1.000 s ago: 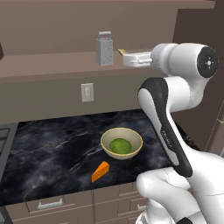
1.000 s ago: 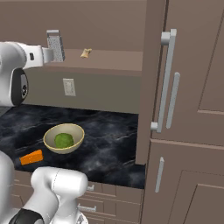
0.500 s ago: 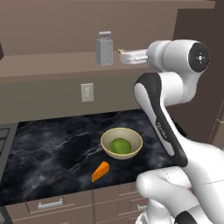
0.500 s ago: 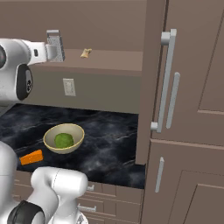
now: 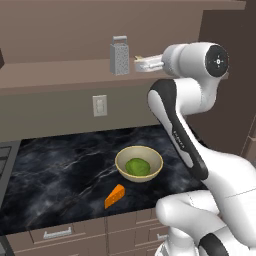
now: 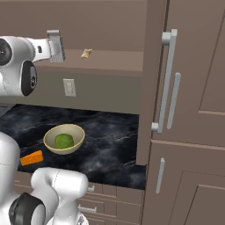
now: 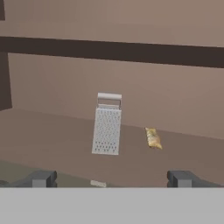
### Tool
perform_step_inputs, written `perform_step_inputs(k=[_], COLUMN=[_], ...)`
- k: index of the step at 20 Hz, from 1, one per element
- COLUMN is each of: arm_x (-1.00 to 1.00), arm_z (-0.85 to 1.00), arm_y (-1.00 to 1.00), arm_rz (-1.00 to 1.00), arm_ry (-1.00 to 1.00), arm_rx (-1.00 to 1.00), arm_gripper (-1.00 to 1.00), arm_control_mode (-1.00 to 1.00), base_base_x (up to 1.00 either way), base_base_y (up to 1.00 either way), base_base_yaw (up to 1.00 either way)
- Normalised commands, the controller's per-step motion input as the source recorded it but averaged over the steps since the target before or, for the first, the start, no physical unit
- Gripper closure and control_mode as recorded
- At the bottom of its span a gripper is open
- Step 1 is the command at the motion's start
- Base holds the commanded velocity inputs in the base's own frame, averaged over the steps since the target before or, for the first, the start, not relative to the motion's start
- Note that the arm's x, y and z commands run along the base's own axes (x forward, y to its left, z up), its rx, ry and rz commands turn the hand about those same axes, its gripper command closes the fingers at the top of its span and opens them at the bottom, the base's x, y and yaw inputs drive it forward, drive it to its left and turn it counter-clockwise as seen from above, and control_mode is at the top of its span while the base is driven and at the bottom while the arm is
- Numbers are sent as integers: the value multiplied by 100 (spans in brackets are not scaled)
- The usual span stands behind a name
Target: Pick the cheese from the fridge and the cheese grater from the cabinet and place them next to the salad bowl.
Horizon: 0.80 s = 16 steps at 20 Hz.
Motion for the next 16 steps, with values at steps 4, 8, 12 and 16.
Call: perform_step_inputs(k=[4, 8, 12, 16], arm_x=[18, 21, 20, 21], arm_z=[0, 0, 0, 0], arm_y=[17, 23, 4, 2], arm_rz=[0, 0, 0, 0], arm_ry=[0, 0, 0, 0], arm_rx=[-1, 0, 2, 2], arm_gripper=[-100, -100, -100, -100], arm_control_mode=[-100, -100, -100, -100], base_base_x=[0, 0, 0, 0], base_base_y=[0, 0, 0, 0], base_base_yaw=[0, 0, 0, 0])
